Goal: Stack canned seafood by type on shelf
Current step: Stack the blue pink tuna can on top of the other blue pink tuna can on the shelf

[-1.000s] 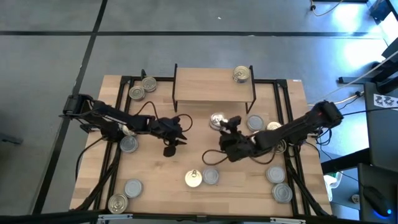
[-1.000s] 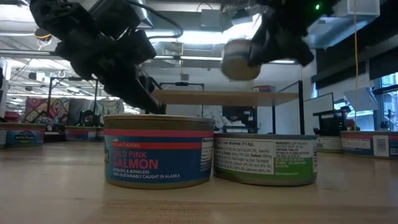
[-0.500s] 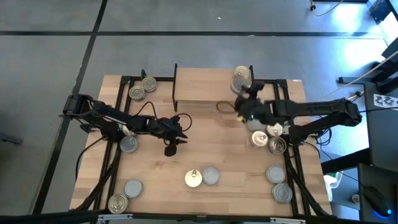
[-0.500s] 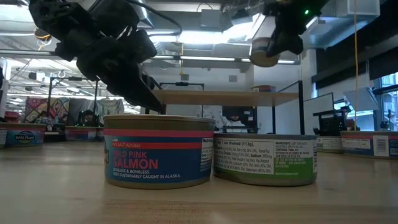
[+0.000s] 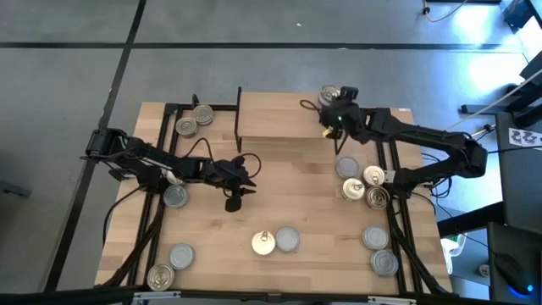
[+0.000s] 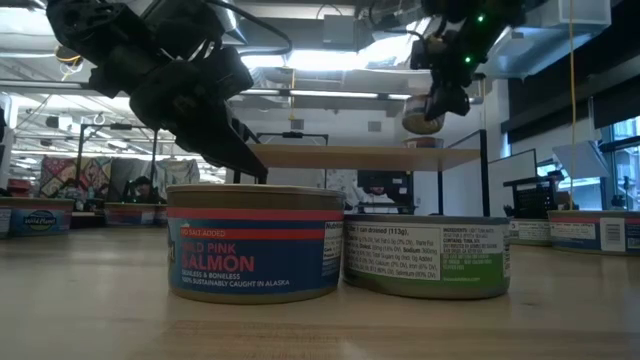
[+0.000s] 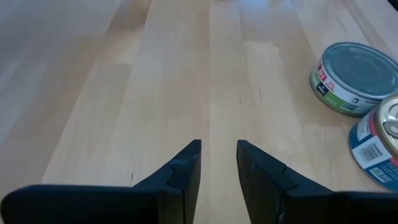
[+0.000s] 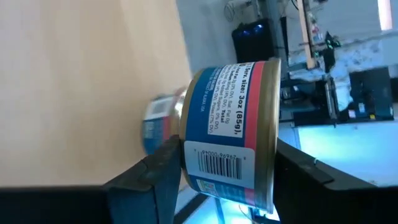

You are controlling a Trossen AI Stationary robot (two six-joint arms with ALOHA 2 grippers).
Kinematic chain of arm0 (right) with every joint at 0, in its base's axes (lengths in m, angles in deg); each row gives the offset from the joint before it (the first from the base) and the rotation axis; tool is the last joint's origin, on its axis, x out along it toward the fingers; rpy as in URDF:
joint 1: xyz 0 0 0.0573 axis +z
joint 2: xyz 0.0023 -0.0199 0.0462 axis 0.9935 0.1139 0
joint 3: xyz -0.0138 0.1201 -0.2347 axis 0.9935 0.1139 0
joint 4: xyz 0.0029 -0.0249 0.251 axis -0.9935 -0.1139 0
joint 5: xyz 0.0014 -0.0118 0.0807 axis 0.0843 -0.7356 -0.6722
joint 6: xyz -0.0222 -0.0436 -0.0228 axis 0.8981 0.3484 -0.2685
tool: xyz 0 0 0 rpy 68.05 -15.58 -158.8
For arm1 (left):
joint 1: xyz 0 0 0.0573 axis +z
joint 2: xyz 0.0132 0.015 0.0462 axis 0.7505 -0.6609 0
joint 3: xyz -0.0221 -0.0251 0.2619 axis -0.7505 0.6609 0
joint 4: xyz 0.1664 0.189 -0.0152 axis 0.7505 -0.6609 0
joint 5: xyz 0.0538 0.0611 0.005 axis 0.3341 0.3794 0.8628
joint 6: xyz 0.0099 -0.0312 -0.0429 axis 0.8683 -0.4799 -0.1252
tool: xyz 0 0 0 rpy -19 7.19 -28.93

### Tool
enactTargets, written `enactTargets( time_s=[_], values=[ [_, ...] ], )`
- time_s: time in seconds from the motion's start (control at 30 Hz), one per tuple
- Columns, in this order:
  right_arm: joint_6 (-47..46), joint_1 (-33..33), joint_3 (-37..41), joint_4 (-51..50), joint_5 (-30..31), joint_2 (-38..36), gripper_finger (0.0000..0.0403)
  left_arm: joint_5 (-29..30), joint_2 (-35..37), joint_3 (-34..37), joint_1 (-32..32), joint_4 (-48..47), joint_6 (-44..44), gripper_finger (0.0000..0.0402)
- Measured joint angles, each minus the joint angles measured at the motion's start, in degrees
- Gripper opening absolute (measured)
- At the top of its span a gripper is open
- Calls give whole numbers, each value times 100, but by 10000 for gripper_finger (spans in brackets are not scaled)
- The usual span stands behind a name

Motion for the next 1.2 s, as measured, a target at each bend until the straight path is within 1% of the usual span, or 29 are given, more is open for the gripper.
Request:
enactTargets(
  time_s=[0.07, 0.2, 0.23, 0.33, 0.47, 0.77, 0.87, 0.97, 1.1, 1.2],
  values=[
    [77, -174, -4, 114, -111, 0, 200, 47, 0, 0, 5, -8, 9, 100],
    [56, -516, -4, 77, -784, 9, 202, 61, 0, 0, 9, -9, 9, 100],
    [44, -584, -4, 73, -851, 9, 202, 61, 0, 0, 9, -9, 9, 100],
    [32, -730, -4, 77, -856, 9, 203, 61, 0, 0, 9, -9, -8, 100],
    [34, -854, -2, 51, -1109, 9, 204, 60, 0, 0, 9, -9, -16, 100],
    [37, -842, -2, 88, -1336, 9, 207, 60, -2, 0, 9, -13, -20, 100],
    [-79, -842, -2, 69, -1325, 9, 226, 60, -2, 0, 9, -13, -21, 100],
    [-221, -842, 2, 18, -1319, 14, 259, 60, -2, 0, 9, -13, -22, 100],
    [-248, -842, 2, 26, -1091, 15, 305, 60, -2, 0, 9, -15, -24, 100],
    [-250, -842, 2, 47, -980, 13, 330, 60, -2, -2, 9, -15, -26, 100]
  ],
)
